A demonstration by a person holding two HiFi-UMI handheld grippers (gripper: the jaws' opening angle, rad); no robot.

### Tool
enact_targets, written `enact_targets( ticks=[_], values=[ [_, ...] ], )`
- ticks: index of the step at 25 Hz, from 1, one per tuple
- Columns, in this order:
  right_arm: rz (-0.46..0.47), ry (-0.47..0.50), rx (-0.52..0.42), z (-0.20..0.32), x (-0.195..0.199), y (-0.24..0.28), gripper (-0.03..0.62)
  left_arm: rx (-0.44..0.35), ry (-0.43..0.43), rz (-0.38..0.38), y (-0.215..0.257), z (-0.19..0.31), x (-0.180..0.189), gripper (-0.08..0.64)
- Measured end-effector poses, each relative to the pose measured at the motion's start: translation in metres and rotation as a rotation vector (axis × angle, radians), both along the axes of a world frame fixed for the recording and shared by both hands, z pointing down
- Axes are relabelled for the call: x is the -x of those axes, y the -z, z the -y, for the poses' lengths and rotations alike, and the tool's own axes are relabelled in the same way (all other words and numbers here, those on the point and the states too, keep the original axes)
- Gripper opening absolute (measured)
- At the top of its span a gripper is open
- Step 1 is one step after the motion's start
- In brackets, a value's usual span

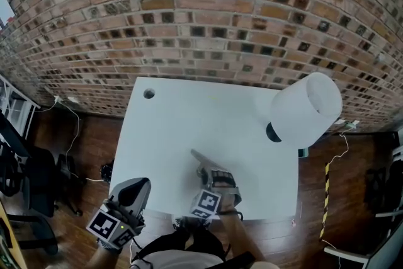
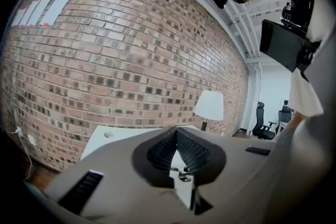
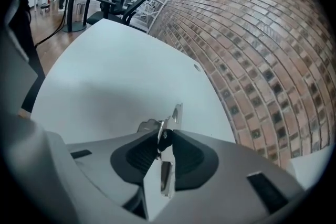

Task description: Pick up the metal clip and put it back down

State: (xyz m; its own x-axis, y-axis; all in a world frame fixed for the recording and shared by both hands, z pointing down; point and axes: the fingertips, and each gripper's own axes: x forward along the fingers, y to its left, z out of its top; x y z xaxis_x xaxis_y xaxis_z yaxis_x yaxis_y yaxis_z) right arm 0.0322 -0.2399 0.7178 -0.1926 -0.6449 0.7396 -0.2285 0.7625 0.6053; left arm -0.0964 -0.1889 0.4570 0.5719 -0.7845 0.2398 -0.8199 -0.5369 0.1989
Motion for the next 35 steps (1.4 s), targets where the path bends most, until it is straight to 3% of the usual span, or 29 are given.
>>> enact_targets(
  ticks=[8,14,19,23,29,32,35],
  values=[
    [0.026,0.035,0.014,-0.007,0.000,0.008,0.097,-0.082,0.046,-0.005,0.005,0.009,0.025,0.003],
    [0.012,0.031,0.002,-0.022,-0.009,0.025,0.097,-0.027,-0.036,-0.023,0.009,0.001,0.000,0.003],
    [0.047,-0.014,-0.028,-0.034,-0.021,0.039,0.097,-0.134,-0.048,-0.065,0.024,0.007,-0.007,0.003],
    [0.155,-0.066,-0.069,-0.043,-0.028,0.070,0.095,-0.086,-0.098,0.014,0.014,-0.001,-0.018,0.003],
    [0.341,-0.184,-0.158,-0.043,-0.047,0.150,0.018,-0.175,-0.121,0.012,0.031,0.001,-0.028,0.005],
    [0.486,-0.257,-0.235,-0.040,-0.056,0.198,-0.020,-0.222,-0.147,-0.010,0.047,0.001,-0.038,0.005],
    [0.704,-0.340,-0.266,-0.045,-0.065,0.243,-0.020,-0.259,-0.164,-0.006,0.058,0.001,-0.045,0.005]
  ],
)
